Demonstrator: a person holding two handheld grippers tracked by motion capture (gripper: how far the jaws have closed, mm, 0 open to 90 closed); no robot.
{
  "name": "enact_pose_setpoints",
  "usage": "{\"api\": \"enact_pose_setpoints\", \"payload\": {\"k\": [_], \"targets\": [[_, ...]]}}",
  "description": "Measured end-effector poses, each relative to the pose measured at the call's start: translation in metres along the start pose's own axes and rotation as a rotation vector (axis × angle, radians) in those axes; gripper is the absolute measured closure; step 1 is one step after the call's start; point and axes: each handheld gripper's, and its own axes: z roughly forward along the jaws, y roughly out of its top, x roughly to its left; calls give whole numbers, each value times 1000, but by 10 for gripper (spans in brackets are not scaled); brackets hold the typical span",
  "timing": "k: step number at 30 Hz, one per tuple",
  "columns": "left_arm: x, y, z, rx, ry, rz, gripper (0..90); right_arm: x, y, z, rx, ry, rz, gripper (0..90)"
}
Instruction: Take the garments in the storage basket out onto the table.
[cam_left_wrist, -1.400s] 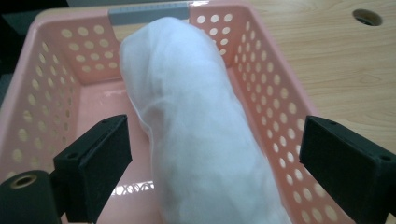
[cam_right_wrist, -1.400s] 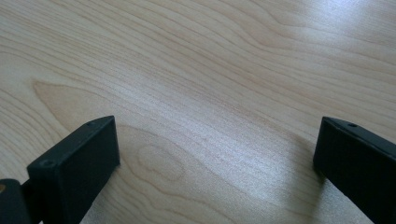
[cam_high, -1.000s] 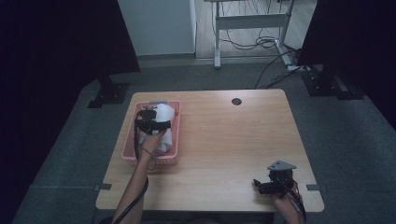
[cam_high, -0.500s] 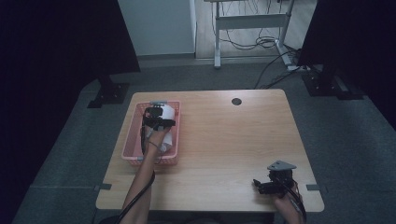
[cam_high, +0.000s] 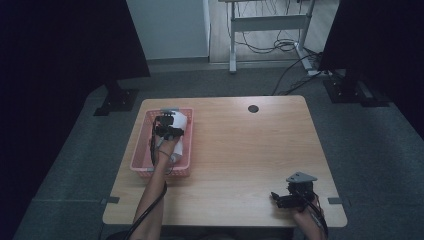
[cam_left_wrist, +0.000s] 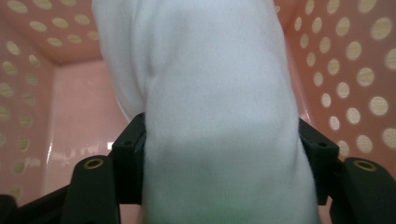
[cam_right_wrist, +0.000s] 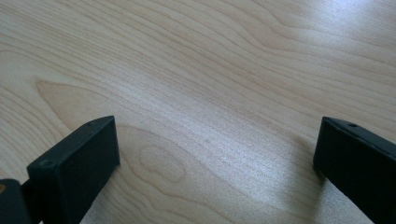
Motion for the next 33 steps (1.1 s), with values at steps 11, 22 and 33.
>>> {"api": "enact_pose_setpoints", "payload": {"k": [11, 22, 33], "targets": [[7, -5, -7, -29, -44, -52, 373, 0, 0, 0, 0, 0, 0, 0], [10, -3, -25, -74, -61, -54, 377, 0, 0, 0, 0, 0, 0, 0], [12, 4, -49, -124, -124, -99, 378, 0, 0, 0, 0, 0, 0, 0]]}}
